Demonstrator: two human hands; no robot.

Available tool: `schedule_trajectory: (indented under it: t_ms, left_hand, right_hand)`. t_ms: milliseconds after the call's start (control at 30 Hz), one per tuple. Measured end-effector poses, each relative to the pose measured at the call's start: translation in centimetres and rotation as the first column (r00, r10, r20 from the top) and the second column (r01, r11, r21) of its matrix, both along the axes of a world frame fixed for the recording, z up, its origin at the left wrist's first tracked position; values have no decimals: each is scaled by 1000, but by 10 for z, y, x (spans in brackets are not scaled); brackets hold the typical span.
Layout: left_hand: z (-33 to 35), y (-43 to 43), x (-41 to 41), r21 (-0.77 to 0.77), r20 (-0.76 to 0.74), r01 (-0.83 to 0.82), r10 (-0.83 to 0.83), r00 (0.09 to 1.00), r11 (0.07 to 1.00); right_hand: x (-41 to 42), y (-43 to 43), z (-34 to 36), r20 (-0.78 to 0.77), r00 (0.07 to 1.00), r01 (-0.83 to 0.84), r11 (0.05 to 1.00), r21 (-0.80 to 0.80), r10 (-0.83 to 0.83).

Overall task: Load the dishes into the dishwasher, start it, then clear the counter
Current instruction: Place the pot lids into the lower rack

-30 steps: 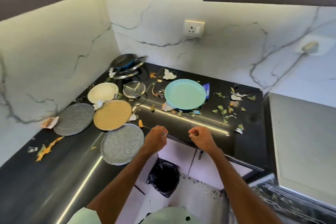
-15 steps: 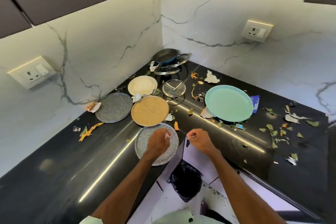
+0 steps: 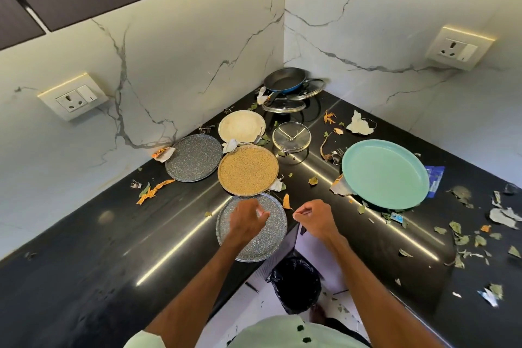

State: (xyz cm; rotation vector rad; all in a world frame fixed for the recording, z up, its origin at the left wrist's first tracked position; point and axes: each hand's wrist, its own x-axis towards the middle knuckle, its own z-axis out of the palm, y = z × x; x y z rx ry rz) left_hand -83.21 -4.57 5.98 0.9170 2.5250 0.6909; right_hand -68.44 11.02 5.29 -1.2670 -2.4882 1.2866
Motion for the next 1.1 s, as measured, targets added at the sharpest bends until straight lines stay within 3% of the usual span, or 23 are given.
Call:
schedule_trajectory:
  t_ms: [367,533,933,1100]
  left_hand:
    - [14,53,40,-136,-22,28,-31,999,990]
    - [-11,44,46,19,-29,103,-102,994,995]
    - [-30,45,23,18,67,-41,40,997,999]
    - [-37,58,-9,76,82,-27,21,996,997]
  right_hand:
    - [29,49,2,-42,998,52,995,-85,-56]
    - [36,62,-1,-30,999,15,994,-111,-19]
    - [-15,90,-7,-54,999,-3,990,-144,-5]
    - [-63,117,-11,-65,994,78,988,-134,-87]
